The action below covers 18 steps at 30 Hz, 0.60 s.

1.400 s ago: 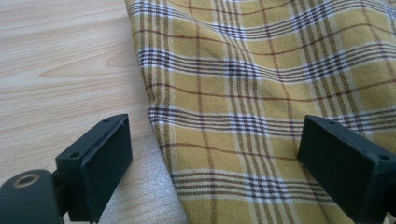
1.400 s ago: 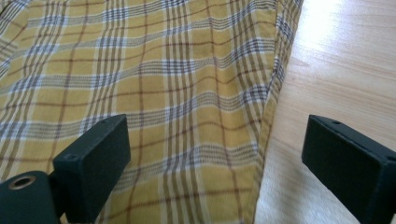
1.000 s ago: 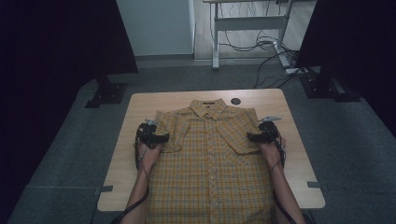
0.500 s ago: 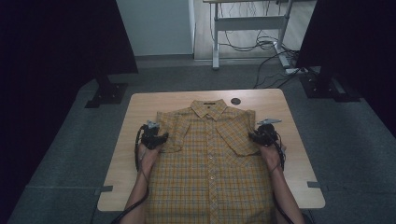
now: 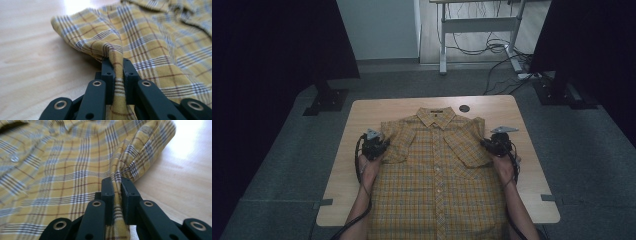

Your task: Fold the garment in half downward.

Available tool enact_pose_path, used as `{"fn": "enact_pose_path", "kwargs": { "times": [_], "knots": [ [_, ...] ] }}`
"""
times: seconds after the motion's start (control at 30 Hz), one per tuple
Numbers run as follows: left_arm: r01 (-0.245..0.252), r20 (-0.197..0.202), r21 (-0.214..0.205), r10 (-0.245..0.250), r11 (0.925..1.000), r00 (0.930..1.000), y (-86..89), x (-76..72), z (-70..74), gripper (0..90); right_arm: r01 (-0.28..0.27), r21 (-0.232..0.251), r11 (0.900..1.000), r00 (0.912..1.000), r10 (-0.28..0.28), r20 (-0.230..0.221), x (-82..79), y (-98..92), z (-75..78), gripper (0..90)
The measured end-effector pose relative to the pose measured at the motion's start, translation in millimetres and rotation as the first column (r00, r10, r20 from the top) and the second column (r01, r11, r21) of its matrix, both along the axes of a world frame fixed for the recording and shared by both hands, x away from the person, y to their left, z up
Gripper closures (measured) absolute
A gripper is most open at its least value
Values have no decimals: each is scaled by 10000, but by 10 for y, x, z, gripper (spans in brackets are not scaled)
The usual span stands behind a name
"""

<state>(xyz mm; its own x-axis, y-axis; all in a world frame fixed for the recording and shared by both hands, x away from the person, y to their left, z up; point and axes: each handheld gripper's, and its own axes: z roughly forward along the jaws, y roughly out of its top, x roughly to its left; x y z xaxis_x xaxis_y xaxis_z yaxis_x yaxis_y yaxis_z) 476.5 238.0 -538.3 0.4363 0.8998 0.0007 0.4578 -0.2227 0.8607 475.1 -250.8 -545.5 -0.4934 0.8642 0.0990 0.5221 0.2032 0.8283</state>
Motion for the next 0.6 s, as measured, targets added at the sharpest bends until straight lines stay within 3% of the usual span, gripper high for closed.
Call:
{"fn": "enact_pose_path", "kwargs": {
  "times": [0.33,0.6],
  "knots": [
    [94,722,-291,-73,9995,9974,68,-227,311,838,-55,-93,9999,9973,61,737,-268,-2,363,815],
    [492,1114,-145,-472,9987,9927,104,-583,519,835,-313,-118,9994,9939,323,1055,-611,-42,563,814]
  ]
}}
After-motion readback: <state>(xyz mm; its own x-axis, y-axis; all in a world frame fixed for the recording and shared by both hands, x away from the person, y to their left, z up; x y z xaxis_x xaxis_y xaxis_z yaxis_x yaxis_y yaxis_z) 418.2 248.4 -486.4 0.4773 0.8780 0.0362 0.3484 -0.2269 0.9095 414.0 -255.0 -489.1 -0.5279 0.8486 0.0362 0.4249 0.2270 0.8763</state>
